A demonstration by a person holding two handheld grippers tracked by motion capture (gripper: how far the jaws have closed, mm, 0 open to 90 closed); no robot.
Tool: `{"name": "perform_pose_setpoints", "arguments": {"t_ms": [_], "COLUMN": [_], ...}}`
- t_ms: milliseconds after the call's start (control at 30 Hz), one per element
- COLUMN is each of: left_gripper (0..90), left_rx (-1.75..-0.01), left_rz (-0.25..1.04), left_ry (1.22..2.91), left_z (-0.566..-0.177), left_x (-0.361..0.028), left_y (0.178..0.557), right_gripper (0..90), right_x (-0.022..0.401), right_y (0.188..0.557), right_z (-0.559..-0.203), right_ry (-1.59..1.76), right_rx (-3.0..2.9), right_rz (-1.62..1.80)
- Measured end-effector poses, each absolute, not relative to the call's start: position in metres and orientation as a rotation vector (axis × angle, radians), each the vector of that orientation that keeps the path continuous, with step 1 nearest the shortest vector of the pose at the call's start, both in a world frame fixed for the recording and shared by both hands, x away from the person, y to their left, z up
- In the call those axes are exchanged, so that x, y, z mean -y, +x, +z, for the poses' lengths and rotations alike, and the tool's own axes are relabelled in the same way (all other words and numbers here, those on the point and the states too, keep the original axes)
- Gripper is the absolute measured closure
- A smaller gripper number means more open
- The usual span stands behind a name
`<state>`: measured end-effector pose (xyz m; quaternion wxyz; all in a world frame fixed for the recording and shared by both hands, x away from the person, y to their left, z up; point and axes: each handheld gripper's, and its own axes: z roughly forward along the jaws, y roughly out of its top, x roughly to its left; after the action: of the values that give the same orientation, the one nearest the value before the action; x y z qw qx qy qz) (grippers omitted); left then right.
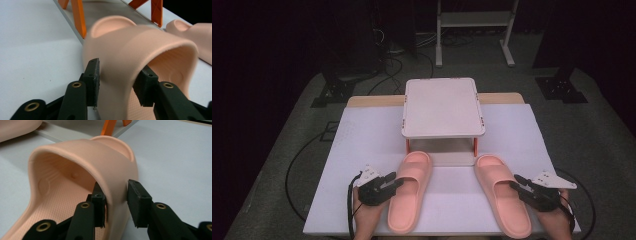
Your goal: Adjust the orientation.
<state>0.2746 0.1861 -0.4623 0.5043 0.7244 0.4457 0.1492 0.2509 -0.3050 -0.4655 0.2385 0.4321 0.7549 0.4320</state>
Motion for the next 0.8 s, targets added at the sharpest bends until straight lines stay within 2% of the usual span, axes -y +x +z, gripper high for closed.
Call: {"name": "perform_pose_setpoints", "arguments": {"t_ms": [167,233,400,533,800], "left_gripper": [63.6,66.1,70.1,73.3,74.1], "left_rx": [-1.067,-1.06,-1.048,-1.032,-0.992], "left_rz": [0.369,0.368,0.357,0.345,0.332], "left_ry": [1.739,1.738,1.734,1.739,1.733], "left_z": [-0.459,-0.459,-0.457,-0.455,-0.449], "left_x": [-0.189,-0.191,-0.192,-0.191,-0.193], "left_y": [0.272,0.271,0.27,0.269,0.265], "right_gripper": [72.1,76.6,81.1,82.0,82.1], "right_x": [0.305,0.305,0.304,0.303,0.301], "right_y": [0.25,0.25,0.248,0.248,0.243], "right_z": [-0.463,-0.462,-0.46,-0.458,-0.45], "right_ry": [1.186,1.182,1.178,1.177,1.163], "right_rx": [-2.075,-2.084,-2.089,-2.088,-2.084], "right_rz": [1.171,1.161,1.161,1.173,1.216]}}
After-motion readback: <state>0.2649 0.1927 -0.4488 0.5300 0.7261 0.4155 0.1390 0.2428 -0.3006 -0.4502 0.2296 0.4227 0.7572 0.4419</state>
